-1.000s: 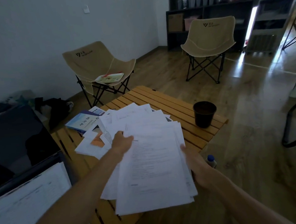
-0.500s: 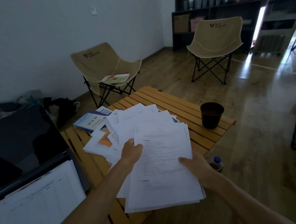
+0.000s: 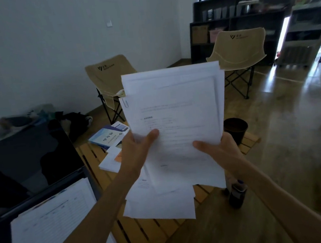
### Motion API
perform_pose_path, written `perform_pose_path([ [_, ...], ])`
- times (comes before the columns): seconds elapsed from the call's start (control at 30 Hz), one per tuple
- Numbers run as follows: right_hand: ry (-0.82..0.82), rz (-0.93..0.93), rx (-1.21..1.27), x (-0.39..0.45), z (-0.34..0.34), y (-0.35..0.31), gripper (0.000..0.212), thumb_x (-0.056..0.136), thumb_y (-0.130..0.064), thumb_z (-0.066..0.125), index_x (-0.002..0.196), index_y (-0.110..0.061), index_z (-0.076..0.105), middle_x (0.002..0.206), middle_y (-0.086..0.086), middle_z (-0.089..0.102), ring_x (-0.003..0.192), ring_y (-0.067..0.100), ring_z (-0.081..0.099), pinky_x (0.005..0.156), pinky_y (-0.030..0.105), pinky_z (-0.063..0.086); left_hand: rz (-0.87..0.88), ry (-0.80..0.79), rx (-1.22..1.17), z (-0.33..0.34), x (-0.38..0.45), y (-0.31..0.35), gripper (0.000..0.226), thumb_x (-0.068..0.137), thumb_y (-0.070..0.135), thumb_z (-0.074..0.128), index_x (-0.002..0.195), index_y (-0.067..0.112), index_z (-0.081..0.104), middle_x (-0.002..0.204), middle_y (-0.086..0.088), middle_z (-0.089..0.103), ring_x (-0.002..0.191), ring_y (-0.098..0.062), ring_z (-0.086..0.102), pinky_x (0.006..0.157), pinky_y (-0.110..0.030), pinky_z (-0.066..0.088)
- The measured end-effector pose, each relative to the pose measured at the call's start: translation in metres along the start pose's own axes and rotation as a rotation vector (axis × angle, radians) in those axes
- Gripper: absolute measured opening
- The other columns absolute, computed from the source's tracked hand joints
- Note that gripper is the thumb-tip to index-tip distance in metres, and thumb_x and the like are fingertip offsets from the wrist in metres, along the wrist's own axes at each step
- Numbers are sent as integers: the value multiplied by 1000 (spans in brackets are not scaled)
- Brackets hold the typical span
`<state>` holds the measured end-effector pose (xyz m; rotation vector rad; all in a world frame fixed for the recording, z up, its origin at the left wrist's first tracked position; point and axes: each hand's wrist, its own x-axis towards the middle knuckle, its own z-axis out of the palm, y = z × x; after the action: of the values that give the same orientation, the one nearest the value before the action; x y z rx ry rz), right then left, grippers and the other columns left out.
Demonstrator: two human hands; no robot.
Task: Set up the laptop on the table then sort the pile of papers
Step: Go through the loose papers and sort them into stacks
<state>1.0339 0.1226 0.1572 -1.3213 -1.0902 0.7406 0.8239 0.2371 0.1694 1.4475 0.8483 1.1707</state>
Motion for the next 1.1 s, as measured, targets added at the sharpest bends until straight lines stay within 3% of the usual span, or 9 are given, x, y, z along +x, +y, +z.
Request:
perform_pose_path([
  [0.17,-77,4,-8,-2,-2,7,34,77,-19,82,108,-19,69,102,-5,75,94,13,73,74,31,62,-59,-84,89,-12,-17,-10,64,68,47,81,122,24,58,118,9,68,108,-14,65,93,-45,55],
  [0.4,-47,-18,103,10,-5,1,26,83,-15,78,106,-24,70,101,-9,76,92,11,73,73,28,61,-17,-52,120,-2,-7,-4,36,86,20,71,114,34,54,117,13,63,108,-12,60,88,-33,54],
  [0.57,-80,43,71,2,3,29,34,83,-10,78,108,-31,69,104,-5,73,99,16,70,87,43,60,-120,-84,51,0,-17,-34,37,86,-5,58,108,25,58,105,4,65,107,-22,60,83,-29,53],
  [0.67,-36,46,101,7,6,40,34,83,-12,79,111,-28,68,103,-4,73,98,18,70,82,37,61,-197,31,-11,4,-11,-54,34,87,5,63,113,26,56,106,0,64,102,-19,60,88,-35,52],
  [0.8,65,127,88,3,17,54,28,85,-20,77,109,-25,66,103,2,73,97,23,71,85,43,60,-299,52,113,13,-14,-78,33,81,19,65,113,23,60,104,-1,66,105,-24,60,90,-39,52],
  [0.93,39,178,3,11,-12,39,22,88,-21,74,109,-20,70,103,0,77,90,19,75,74,32,61,-266,-109,133,5,-7,-78,39,82,44,52,111,21,63,105,-2,68,98,-20,64,88,-39,54],
  [1.03,-106,330,-6,2,-40,46,24,89,-16,72,113,-12,71,102,3,78,87,21,77,69,32,62,-142,-11,495,-14,2,-95,19,91,32,53,93,16,61,100,-5,65,97,-24,60,82,-30,45],
  [1.07,-151,397,-9,-3,-45,53,26,89,-15,71,114,-8,70,102,6,78,88,24,76,71,36,63,-103,3,652,-21,9,-102,15,90,26,61,101,17,59,110,-5,62,107,-23,57,87,-28,43],
  [1.1,-205,465,-21,-8,-50,63,28,90,-15,70,116,-5,69,103,8,78,91,28,76,78,43,62,-95,-59,781,-25,15,-104,33,86,26,68,115,17,57,126,-5,56,120,-23,51,96,-29,41],
])
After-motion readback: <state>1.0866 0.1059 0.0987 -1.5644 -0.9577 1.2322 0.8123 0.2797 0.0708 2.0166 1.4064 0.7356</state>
